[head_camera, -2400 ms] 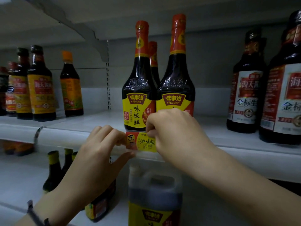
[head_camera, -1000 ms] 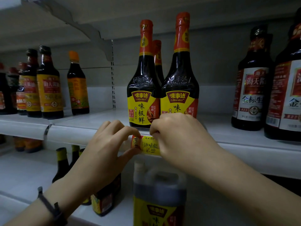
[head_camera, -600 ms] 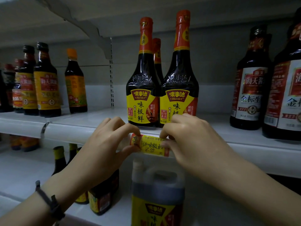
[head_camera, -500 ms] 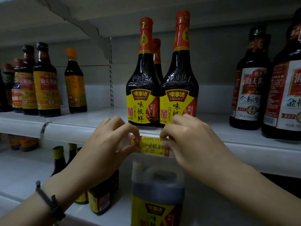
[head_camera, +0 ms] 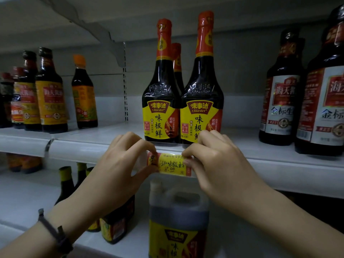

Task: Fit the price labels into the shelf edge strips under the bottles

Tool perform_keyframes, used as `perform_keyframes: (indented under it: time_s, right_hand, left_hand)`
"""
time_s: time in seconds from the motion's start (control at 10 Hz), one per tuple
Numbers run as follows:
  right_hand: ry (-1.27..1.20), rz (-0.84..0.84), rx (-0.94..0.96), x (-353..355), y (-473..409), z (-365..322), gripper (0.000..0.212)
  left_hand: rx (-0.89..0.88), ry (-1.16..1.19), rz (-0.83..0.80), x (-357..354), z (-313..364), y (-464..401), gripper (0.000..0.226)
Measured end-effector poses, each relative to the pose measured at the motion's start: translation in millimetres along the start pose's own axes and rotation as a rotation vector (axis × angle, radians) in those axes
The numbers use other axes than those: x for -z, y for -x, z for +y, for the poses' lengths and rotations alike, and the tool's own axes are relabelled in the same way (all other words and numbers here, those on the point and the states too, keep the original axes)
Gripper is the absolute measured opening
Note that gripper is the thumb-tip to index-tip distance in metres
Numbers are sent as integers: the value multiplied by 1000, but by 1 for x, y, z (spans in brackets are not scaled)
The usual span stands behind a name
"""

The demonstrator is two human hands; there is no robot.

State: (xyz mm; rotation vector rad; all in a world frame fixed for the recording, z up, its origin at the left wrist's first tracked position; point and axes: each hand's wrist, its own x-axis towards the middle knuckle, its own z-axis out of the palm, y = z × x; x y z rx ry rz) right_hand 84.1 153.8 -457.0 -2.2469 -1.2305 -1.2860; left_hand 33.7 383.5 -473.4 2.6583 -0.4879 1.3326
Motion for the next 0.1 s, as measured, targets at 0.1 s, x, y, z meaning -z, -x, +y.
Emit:
perform_keyframes:
  time_s: [0.1]
  right_hand:
    - [-48, -5, -3, 3, 5, 0, 14]
  left_hand:
    - [5, -13, -7, -2, 1, 3, 43]
